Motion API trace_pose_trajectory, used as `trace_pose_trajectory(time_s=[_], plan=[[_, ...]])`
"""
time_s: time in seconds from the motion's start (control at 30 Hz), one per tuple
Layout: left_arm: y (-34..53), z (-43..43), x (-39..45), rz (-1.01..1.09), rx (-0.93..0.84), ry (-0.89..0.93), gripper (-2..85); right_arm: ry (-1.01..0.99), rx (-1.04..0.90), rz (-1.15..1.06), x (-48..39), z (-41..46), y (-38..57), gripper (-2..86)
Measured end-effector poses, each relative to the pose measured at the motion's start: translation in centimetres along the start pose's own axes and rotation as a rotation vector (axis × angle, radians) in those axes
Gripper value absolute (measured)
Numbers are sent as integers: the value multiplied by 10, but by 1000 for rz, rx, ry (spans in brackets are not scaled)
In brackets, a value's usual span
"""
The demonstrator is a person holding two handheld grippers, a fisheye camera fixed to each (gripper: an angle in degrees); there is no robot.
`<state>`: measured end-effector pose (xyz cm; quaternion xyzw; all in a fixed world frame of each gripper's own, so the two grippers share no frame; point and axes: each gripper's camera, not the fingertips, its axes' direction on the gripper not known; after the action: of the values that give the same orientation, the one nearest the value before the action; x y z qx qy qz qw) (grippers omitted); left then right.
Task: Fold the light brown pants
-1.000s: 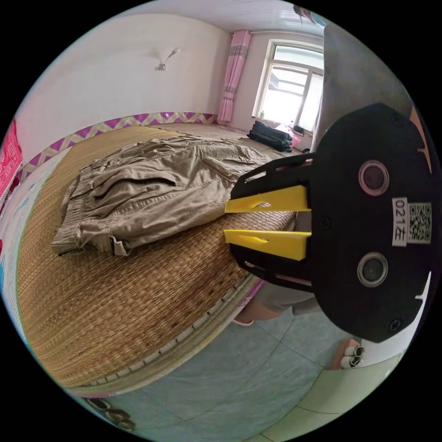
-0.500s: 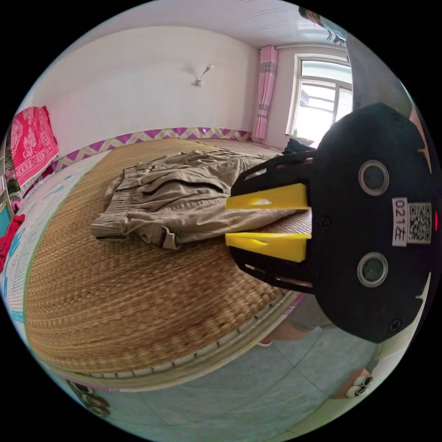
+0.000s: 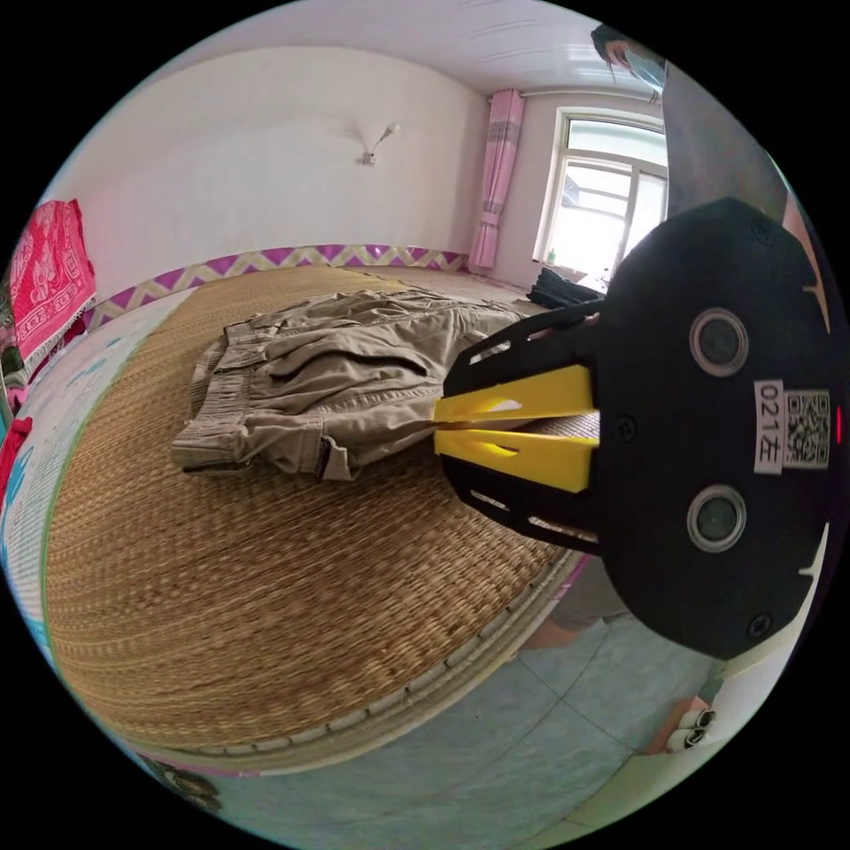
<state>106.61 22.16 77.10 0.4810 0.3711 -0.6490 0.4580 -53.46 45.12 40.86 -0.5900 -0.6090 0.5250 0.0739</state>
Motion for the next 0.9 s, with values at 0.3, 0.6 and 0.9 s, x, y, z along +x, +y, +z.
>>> trace_pose_trajectory(time_s=[0.3, 0.6, 0.9], plan=[[-29, 23, 19, 17, 18, -70, -8, 1, 14, 30, -7, 11, -16, -3], [-66, 49, 77, 118, -80, -145, -9, -85, -34, -55, -67, -6, -27, -5], [-172, 102, 293, 426, -344, -369, -10, -156, -90, -228, -187, 10, -75, -6]])
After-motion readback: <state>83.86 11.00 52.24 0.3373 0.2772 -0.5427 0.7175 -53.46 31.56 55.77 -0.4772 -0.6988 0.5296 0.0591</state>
